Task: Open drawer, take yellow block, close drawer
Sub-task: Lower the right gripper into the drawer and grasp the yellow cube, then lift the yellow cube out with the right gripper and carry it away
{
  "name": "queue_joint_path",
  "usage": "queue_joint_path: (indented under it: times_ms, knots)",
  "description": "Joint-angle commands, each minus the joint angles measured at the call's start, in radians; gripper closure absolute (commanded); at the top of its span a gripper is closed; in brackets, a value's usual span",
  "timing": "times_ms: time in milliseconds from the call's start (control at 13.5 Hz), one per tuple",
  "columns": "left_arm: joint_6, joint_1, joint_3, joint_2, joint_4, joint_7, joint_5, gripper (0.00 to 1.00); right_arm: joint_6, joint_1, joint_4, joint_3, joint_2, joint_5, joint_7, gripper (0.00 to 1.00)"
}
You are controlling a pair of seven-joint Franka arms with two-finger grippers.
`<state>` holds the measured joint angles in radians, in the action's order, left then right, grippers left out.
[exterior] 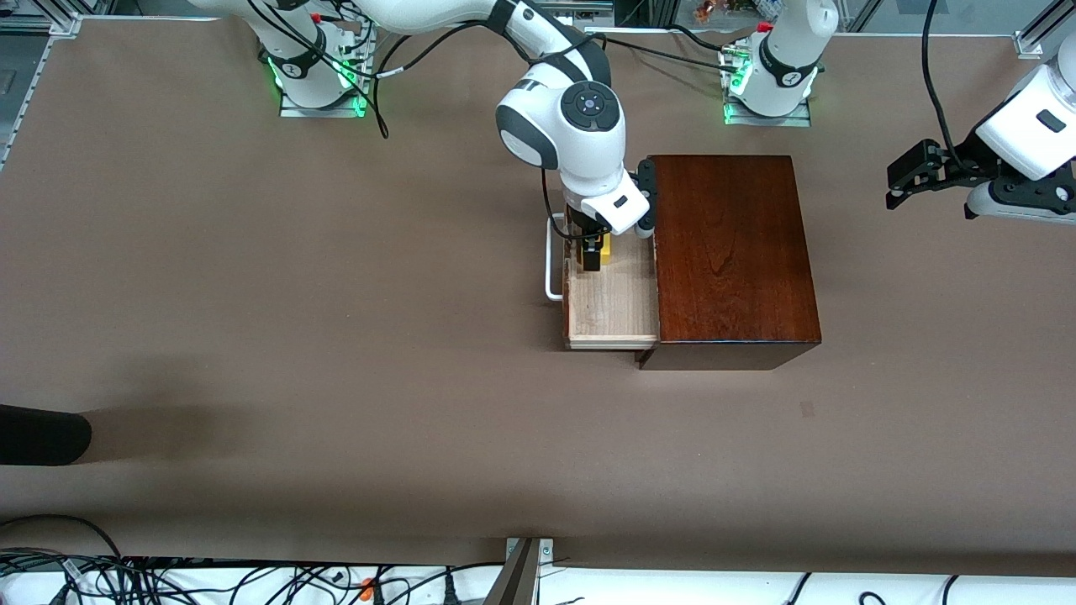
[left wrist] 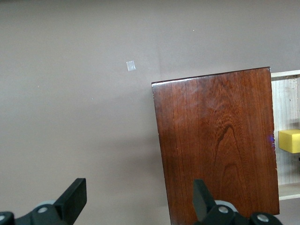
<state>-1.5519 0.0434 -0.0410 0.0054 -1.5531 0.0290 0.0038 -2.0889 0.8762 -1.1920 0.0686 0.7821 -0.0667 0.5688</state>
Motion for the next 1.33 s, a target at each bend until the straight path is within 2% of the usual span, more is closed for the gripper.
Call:
queue_joint_path:
  times_ms: [0,148,222,443,517,591,739,887,1035,1257]
  knots:
    - [-0.001,0.004,0.01,-0.013,0.005,0.022,-0.011,0.0,0.001,0.015,0.023,-0.01,0.022,-0.019,-0.006,0.01]
    - [-0.001,0.004,0.01,-0.009,0.005,0.015,-0.011,0.0,-0.006,0.015,0.025,-0.01,0.031,-0.022,-0.006,0.11]
    - [-0.001,0.004,0.01,-0.004,0.007,0.014,-0.011,0.0,-0.02,0.015,0.025,-0.01,0.037,-0.022,-0.004,0.24]
    - [-0.001,0.004,0.007,-0.002,0.008,0.015,-0.005,0.0,-0.017,0.012,0.032,-0.013,0.031,-0.019,-0.006,0.81]
    - [-0.002,0.004,0.007,-0.002,0.008,0.015,-0.005,0.0,-0.011,0.007,0.034,-0.013,0.023,-0.018,-0.004,0.93]
    - [-0.002,0.006,0.007,-0.002,0.008,0.015,-0.005,0.0,0.003,0.001,0.037,-0.015,0.005,-0.018,-0.001,1.0]
    - [-0.002,0.006,0.006,-0.001,0.008,0.015,-0.007,0.0,0.059,-0.003,0.043,-0.021,-0.02,-0.018,0.002,1.0]
    - [-0.002,0.006,0.006,-0.001,0.008,0.015,-0.007,0.0,0.166,-0.022,0.103,-0.023,-0.064,-0.01,-0.001,1.0]
    - [-0.002,0.004,0.006,-0.001,0.008,0.015,-0.008,0.0,0.257,-0.083,0.15,-0.024,-0.104,-0.002,-0.003,1.0]
    - [-0.004,0.006,0.006,-0.001,0.01,0.015,-0.011,0.0,0.294,-0.19,0.153,-0.035,-0.193,-0.001,-0.038,1.0]
